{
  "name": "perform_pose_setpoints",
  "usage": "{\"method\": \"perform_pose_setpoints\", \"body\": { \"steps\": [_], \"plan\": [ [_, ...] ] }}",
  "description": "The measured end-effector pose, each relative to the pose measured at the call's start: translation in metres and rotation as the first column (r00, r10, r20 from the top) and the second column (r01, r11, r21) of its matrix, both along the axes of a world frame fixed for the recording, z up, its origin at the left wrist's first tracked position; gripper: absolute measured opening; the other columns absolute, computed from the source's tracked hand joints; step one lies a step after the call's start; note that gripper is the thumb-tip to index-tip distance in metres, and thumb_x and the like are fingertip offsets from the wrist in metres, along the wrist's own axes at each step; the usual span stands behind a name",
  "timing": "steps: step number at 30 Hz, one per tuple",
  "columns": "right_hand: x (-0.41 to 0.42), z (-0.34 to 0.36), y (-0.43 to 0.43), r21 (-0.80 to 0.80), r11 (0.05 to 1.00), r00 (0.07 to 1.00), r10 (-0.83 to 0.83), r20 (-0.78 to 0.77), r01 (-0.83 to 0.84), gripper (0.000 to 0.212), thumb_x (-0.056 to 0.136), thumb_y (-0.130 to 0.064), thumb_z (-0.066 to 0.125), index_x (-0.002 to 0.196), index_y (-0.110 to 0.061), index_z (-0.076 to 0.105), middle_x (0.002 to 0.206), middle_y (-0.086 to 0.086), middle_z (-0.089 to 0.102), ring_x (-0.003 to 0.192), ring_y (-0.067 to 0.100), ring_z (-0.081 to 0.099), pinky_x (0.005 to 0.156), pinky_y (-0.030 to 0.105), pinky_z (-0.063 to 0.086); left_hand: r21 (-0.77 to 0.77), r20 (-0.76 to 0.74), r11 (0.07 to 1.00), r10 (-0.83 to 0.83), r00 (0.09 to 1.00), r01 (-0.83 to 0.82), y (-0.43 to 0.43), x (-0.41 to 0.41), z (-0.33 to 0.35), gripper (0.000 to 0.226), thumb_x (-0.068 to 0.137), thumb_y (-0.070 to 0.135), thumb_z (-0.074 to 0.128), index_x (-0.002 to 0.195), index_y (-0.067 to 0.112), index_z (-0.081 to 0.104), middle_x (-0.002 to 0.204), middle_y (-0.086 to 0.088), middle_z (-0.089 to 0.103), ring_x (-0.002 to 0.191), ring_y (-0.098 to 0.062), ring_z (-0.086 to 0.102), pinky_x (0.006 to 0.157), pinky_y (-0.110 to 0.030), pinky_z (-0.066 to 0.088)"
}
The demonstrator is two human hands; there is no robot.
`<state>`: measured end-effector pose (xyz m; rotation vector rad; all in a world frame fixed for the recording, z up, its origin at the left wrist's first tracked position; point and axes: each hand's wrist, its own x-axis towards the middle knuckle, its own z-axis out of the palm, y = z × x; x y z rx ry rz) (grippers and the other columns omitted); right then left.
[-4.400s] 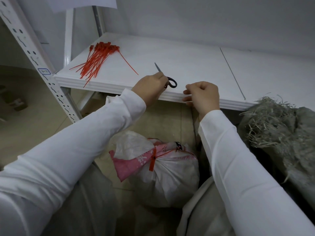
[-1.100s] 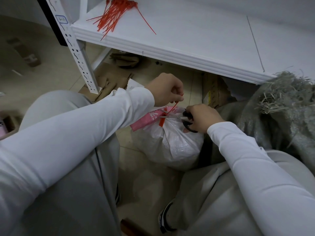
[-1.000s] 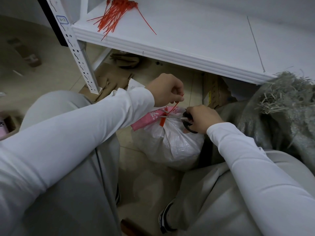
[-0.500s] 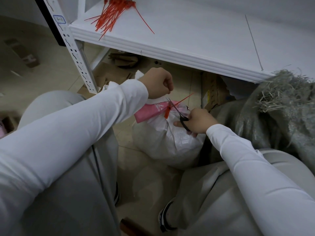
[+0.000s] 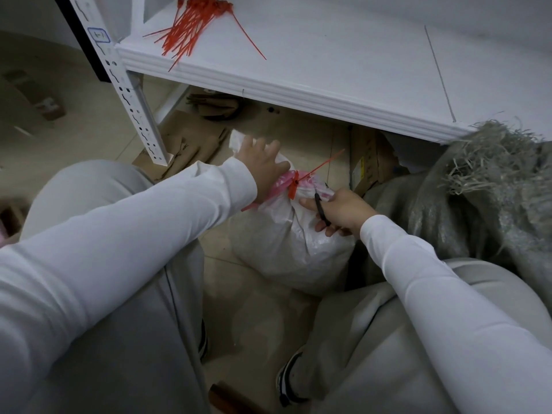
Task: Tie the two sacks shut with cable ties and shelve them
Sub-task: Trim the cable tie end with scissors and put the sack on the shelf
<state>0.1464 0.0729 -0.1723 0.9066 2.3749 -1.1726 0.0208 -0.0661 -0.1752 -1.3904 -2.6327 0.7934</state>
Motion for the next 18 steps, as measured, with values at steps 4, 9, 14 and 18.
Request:
{"method": "perform_pose_setpoints", "body": {
  "steps": [4,9,14,18],
  "plan": [
    [0.001,-0.004,-0.003,0.015,1.000,1.000,0.005,-0.009,-0.005,0.056,0.082,-0.065,0.060,0.087,-0.010,0.066,0.068,0.003,0.072,0.048,0.013,0.060,0.050,0.024,0.043,0.107,0.170,0.989,0.085,0.982,-0.104,0.003,0.007,0.005,0.030,0.093,0.044,0.042,0.111,0.021,0.051,0.082,-0.005,0.050,0.076,-0.028,0.053,0.077,-0.039,0.050],
    [-0.001,-0.009,-0.003,0.042,0.999,0.999,0.032,-0.028,-0.031,0.053,0.082,-0.064,0.060,0.086,-0.011,0.067,0.072,0.006,0.073,0.052,0.014,0.062,0.051,0.024,0.046,0.119,0.368,0.980,0.106,0.924,-0.160,0.009,0.009,0.016,0.028,0.093,0.034,0.048,0.100,0.011,0.064,0.080,-0.004,0.054,0.076,-0.026,0.056,0.069,-0.033,0.048],
    [-0.001,-0.010,-0.002,0.085,0.993,0.995,0.085,-0.053,-0.081,0.036,0.085,-0.057,0.063,0.086,-0.021,0.064,0.073,0.006,0.072,0.051,0.014,0.060,0.046,0.023,0.045,0.095,0.610,0.950,0.181,0.771,-0.298,0.010,0.012,0.017,0.038,0.087,0.041,0.058,0.103,0.008,0.068,0.095,-0.010,0.068,0.086,-0.028,0.064,0.077,-0.034,0.052],
    [-0.002,-0.008,-0.002,0.159,0.982,0.994,0.106,-0.032,-0.100,0.035,0.086,-0.057,0.062,0.080,-0.022,0.063,0.072,0.004,0.069,0.052,0.014,0.061,0.048,0.023,0.045,0.135,0.682,0.914,0.195,0.705,-0.383,0.010,0.006,0.016,0.052,0.083,0.059,0.057,0.089,0.009,0.072,0.087,-0.008,0.069,0.078,-0.024,0.062,0.074,-0.033,0.050]
  ]
}}
